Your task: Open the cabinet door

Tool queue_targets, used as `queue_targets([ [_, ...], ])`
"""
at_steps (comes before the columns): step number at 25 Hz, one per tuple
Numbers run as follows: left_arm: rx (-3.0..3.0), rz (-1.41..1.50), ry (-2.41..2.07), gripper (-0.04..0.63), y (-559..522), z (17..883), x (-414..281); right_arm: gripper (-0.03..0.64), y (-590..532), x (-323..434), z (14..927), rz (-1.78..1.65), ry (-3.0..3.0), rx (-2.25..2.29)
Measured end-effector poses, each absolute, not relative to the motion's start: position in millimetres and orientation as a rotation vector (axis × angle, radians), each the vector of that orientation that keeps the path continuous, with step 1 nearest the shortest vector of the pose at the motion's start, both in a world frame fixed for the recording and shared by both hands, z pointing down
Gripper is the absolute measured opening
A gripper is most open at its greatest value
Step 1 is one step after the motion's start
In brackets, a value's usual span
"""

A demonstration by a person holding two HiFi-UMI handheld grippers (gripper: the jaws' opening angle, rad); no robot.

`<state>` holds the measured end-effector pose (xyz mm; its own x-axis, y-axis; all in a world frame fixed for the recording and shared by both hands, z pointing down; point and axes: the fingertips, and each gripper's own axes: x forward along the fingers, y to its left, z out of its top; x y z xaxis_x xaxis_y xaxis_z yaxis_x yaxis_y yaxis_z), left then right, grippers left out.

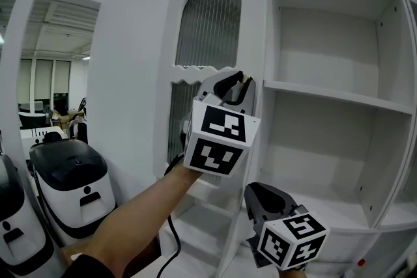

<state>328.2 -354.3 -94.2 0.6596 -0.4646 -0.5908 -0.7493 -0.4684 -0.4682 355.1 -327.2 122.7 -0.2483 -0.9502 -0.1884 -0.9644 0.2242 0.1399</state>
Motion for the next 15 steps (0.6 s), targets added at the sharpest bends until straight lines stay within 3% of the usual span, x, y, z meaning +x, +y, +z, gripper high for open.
queue_targets([
  [15, -2.182, 0.523, 0.938, 0.083, -341, -92, 307, 0.025, -325, 340, 152, 0.273, 2.488, -1.837],
])
